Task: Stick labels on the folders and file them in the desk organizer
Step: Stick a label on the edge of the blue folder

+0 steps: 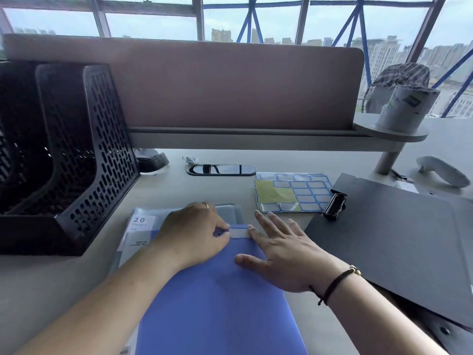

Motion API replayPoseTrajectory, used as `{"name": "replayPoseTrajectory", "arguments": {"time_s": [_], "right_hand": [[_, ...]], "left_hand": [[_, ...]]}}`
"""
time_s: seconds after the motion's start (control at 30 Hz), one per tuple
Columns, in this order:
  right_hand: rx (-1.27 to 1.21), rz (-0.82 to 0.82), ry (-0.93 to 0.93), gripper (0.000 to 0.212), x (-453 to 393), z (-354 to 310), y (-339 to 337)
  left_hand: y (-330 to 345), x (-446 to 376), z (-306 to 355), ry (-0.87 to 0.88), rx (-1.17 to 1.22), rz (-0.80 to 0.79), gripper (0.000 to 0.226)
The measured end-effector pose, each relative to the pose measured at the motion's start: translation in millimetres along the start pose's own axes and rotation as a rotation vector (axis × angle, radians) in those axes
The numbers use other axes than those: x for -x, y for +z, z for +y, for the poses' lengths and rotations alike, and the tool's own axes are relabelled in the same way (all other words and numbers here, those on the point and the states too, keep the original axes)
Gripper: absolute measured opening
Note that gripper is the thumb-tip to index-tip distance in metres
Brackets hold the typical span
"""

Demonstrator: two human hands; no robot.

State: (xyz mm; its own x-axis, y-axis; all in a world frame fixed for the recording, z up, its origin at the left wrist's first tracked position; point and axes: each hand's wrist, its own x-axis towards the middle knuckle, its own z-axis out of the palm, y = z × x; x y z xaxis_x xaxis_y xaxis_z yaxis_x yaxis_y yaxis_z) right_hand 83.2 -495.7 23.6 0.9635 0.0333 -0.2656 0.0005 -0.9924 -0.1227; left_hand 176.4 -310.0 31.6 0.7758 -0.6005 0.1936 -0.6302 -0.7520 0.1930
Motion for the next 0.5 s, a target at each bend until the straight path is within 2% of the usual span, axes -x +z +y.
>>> {"name": "replayPoseTrajectory", "arguments": {"time_s": [0.1,0.2,0.3,0.5], "right_hand": [[-0.037,0.050,-0.004,0.105,0,-3,1],[-0.080,0.100,-0.059,0.088,-2,-12,4],[-0.086,0.085,-0.082,0.086,-8,-18,12],[-0.056,0.040,0.010,0.085,-8,1,10]], "left_hand": [[4,-3,-4,-0.065,0.048,-0.049,0.028],[9,-8,-10,-0.150,0.160,-0.105,0.028],[10,-12,-15,-0.220,0.208,-0.107,0.030],[12,-12,-16,-0.260,0.183,-0.122,0.030]]}}
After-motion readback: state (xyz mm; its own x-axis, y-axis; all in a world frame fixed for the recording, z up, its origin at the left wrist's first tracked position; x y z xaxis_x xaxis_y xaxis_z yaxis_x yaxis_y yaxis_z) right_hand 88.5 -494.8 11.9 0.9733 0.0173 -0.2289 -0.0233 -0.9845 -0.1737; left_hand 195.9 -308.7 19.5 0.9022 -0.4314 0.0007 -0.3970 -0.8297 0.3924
